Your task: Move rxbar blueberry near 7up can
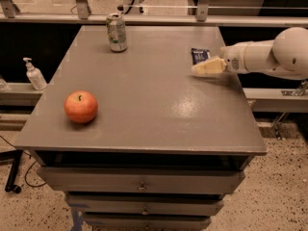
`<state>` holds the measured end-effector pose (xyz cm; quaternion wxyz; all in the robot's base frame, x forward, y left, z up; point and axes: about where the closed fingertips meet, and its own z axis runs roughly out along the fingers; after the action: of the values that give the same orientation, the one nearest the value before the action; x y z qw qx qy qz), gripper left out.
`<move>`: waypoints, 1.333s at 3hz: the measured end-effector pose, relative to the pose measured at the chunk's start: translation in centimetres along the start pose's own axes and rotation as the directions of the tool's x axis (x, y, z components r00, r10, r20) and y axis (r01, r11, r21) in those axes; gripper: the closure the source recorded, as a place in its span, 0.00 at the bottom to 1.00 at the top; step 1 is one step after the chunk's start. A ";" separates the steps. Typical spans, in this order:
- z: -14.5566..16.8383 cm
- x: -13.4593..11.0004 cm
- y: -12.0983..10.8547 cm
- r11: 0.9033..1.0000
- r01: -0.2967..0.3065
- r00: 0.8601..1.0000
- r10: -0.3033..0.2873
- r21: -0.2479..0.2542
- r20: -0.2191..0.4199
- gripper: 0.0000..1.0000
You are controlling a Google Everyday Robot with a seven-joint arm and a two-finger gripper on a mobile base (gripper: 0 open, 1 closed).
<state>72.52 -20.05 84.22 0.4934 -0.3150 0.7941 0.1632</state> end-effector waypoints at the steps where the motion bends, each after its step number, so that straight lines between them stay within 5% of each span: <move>1: 0.2 0.5 -0.5 0.999 -0.040 0.999 0.040 0.009 0.007 0.40; 3: 0.3 1.5 -0.2 0.997 -0.077 0.997 0.077 0.007 -0.003 0.87; 4: 0.3 0.9 0.1 0.997 -0.071 0.998 0.071 -0.005 0.002 1.00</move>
Offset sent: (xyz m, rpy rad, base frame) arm 0.0009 -0.0115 -0.0131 0.0615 0.0430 -0.0616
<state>72.34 -20.11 83.27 0.4873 -0.2879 0.8039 0.1829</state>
